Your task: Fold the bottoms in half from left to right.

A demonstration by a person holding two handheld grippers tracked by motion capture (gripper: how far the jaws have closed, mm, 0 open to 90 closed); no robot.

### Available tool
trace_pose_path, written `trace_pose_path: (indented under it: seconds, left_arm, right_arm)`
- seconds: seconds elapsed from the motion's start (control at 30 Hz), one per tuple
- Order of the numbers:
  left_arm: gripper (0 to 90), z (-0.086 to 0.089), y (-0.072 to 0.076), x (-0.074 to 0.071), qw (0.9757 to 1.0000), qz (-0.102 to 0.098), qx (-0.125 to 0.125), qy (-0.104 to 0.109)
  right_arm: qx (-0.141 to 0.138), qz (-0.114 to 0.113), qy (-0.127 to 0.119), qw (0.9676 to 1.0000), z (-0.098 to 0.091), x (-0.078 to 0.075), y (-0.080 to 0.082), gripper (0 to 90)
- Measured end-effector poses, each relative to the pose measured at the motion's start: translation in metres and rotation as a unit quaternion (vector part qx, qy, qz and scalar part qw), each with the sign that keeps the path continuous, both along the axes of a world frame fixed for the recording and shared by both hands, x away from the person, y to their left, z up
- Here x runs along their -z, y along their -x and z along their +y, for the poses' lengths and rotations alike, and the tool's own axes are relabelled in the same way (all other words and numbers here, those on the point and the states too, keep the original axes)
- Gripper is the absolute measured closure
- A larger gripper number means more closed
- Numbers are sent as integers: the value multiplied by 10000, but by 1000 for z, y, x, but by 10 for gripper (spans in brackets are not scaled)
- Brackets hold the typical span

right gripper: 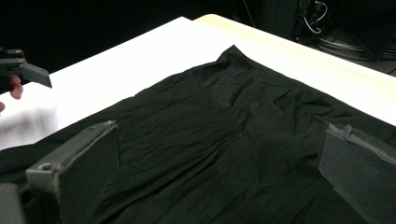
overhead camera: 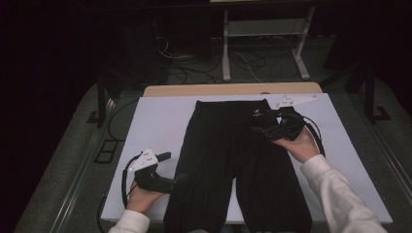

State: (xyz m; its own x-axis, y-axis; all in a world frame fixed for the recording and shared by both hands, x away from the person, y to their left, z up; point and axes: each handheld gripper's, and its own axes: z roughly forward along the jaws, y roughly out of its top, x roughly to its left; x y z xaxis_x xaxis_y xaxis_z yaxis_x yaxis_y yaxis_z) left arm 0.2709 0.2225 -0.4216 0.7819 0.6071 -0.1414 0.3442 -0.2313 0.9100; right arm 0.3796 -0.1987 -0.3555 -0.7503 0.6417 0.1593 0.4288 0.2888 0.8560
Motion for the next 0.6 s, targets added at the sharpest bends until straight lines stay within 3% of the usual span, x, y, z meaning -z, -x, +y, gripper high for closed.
trace_pose_path:
  seconds: [0.6]
  left_arm:
    - [0,0,0,0,10000,-7,1,-7]
  right_arm:
    - [-181,29,171,9997,30,-6,-20,0]
